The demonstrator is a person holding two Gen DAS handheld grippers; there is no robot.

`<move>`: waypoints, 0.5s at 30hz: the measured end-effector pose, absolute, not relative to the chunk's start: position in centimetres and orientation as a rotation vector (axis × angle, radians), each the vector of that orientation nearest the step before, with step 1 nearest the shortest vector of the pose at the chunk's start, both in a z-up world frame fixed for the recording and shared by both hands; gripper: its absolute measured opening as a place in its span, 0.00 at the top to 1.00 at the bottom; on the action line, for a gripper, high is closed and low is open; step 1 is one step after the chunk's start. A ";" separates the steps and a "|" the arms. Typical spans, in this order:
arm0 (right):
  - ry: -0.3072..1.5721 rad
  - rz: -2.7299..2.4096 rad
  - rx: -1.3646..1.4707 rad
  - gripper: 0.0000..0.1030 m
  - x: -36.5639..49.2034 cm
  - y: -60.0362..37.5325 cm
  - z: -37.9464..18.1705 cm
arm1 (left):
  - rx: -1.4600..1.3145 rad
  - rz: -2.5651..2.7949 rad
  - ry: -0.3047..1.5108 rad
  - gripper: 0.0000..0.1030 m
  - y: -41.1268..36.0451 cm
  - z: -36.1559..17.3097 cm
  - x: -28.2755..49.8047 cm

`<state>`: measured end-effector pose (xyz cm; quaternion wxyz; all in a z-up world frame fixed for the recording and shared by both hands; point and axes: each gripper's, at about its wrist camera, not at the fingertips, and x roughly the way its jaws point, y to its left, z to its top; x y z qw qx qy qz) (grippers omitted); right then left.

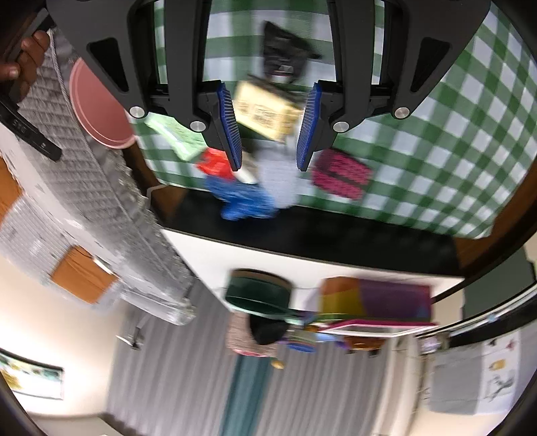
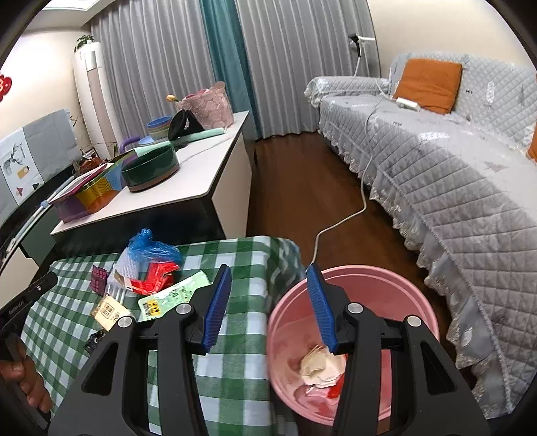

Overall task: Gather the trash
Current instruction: 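Move both open grippers back over the table trash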

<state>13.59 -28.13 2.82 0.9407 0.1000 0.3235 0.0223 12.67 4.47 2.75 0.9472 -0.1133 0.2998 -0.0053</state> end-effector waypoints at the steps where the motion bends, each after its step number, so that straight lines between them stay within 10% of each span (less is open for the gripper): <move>1: 0.664 0.053 0.204 0.54 13.8 -27.6 2.7 | -0.245 0.003 0.613 0.67 5.3 2.5 12.7; 15: 0.744 0.215 0.080 0.56 15.5 -18.4 -0.3 | -0.266 0.021 0.696 0.67 8.4 -1.9 11.2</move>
